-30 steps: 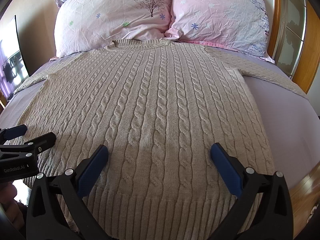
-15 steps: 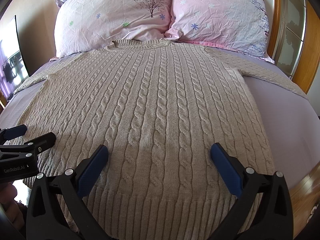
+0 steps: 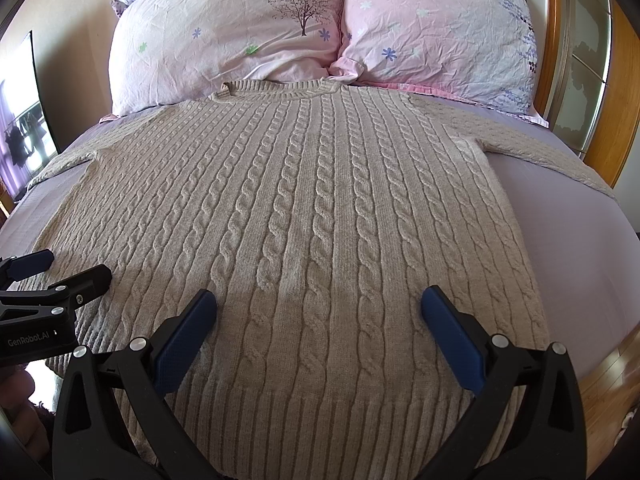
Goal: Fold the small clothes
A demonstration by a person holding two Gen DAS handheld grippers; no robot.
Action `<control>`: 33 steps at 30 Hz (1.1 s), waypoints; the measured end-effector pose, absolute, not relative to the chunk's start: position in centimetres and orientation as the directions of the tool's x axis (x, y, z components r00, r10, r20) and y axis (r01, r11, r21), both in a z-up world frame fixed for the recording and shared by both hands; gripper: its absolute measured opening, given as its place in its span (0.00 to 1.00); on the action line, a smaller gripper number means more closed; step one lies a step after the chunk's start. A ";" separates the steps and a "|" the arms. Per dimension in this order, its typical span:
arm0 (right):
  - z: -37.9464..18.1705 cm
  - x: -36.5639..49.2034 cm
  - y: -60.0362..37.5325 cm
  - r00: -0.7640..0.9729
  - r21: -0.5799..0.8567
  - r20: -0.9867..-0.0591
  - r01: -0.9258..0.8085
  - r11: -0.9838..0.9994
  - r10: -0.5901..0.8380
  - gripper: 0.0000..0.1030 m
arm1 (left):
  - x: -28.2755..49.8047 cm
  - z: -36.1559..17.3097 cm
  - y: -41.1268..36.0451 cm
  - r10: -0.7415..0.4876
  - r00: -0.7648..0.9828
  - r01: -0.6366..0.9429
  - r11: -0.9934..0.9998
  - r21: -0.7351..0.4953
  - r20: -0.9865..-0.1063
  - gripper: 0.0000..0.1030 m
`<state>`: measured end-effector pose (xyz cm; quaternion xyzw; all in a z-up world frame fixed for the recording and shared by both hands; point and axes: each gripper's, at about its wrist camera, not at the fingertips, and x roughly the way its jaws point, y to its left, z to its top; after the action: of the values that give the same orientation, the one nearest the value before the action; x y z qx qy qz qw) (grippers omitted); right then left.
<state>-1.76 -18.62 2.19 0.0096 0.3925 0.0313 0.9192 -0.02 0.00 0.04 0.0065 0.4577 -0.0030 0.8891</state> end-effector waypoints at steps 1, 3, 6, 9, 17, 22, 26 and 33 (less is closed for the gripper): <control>2.2 -1.8 -18.6 0.690 0.042 -0.721 -0.050 0.998 0.065 0.99 | 0.0 0.0 0.0 0.001 0.581 0.011 1.000 0.009 -0.814 0.98; 2.2 -1.8 -18.6 0.690 0.042 -0.721 -0.050 0.998 0.065 0.99 | 0.0 0.0 0.0 0.001 0.582 0.011 1.000 0.009 -0.813 0.98; 2.2 -1.8 -18.6 0.690 0.042 -0.721 -0.050 0.998 0.065 0.99 | 0.0 0.0 0.0 0.001 0.582 0.011 1.000 0.009 -0.813 0.98; 2.2 -1.8 -18.6 0.691 0.042 -0.720 -0.050 0.998 0.065 0.99 | 0.0 0.0 0.0 0.001 0.583 0.012 1.000 0.009 -0.812 0.98; 2.3 -1.8 -18.6 0.691 0.042 -0.720 -0.050 0.998 0.064 0.99 | 0.1 0.1 0.0 0.000 0.585 0.012 1.000 0.009 -0.811 0.98; 2.3 -1.9 -18.6 0.691 0.042 -0.720 -0.050 0.998 0.064 0.99 | 0.1 0.1 0.0 0.000 0.585 0.012 1.000 0.009 -0.811 0.98; 2.3 -1.9 -18.6 0.691 0.041 -0.720 -0.050 0.998 0.064 0.99 | 0.0 0.3 0.0 0.000 0.586 0.012 1.000 0.009 -0.810 0.98; 2.3 -1.8 -18.6 0.692 0.041 -0.719 -0.049 0.998 0.064 0.99 | 0.1 0.3 0.0 0.000 0.587 0.011 1.000 0.009 -0.810 0.98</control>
<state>-1.85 -18.58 2.33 0.0093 0.3913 0.0308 0.9197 0.08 -0.03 0.28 0.0065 0.4544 -0.0031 0.8908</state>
